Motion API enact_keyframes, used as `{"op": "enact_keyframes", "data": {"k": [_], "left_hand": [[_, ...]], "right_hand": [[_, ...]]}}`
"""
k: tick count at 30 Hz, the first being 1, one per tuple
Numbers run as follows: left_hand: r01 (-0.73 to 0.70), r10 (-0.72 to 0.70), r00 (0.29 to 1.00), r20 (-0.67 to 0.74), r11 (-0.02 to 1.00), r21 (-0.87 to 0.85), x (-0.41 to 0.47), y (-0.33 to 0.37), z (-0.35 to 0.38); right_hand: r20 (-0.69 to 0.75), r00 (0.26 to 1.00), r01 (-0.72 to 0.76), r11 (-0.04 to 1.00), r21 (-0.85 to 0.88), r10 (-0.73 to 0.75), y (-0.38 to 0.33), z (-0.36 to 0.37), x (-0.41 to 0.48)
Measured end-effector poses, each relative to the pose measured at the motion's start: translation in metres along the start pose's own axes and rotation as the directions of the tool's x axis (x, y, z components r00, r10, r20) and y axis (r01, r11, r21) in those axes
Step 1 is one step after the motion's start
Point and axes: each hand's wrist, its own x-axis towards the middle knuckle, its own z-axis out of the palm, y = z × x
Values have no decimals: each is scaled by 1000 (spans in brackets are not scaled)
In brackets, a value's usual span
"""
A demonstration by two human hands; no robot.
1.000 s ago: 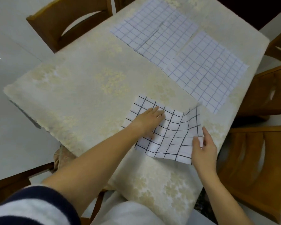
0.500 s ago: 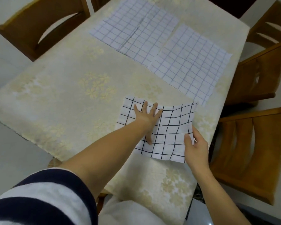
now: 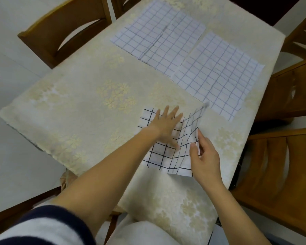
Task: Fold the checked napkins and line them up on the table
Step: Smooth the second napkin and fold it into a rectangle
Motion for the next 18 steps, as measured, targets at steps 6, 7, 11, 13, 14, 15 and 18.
{"op": "enact_keyframes", "data": {"k": [6, 7, 11, 13, 14, 15, 18], "left_hand": [[4, -166, 982, -89, 490, -872, -59, -19, -26], [39, -152, 988, -24, 401, -915, -63, -19, -29], [89, -223, 975, 11, 340, -936, -58, -30, -17], [94, -342, 939, -40, 366, -926, -52, -40, -4], [98, -400, 914, -73, 391, -915, -49, -46, 5], [111, -449, 888, -103, 424, -899, -46, -52, 13], [190, -513, 847, -139, 537, -822, -43, -66, 31]], "right_hand": [[30, 995, 101, 980, -170, -98, -17, 31, 9], [36, 993, 119, 973, -197, -115, -22, 39, 12], [161, 972, 206, 948, -241, -170, -31, 71, 27], [280, 954, 147, 980, -134, -105, -29, 76, 30], [294, 952, 113, 990, -88, -83, -25, 75, 31], [262, 962, 100, 992, -76, -77, -18, 71, 31], [157, 984, 113, 972, -204, -81, 18, 57, 37]]}}
